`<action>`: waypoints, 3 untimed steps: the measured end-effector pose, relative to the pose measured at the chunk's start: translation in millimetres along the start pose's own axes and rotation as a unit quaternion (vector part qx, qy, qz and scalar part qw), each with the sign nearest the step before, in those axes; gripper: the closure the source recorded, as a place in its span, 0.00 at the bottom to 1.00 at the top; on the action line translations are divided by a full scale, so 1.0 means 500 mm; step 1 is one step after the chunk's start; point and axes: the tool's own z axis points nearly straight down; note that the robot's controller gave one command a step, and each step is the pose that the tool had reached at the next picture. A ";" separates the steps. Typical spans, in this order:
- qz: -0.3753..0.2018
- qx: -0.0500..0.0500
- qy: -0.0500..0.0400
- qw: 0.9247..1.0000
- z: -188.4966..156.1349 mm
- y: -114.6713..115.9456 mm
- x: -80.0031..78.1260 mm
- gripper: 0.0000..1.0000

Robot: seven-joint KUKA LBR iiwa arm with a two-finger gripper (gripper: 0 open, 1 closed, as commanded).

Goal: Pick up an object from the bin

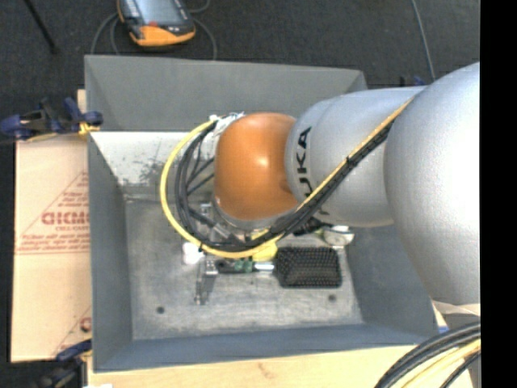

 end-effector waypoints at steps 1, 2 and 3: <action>0.061 0.002 0.004 0.998 -0.027 -0.103 -0.043 0.00; 0.061 0.002 0.002 0.998 0.025 -0.195 -0.070 0.00; 0.072 0.002 0.002 0.997 0.105 -0.124 -0.085 0.00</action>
Offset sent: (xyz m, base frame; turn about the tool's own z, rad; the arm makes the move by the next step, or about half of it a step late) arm 0.0337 -0.1057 -0.0188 0.1254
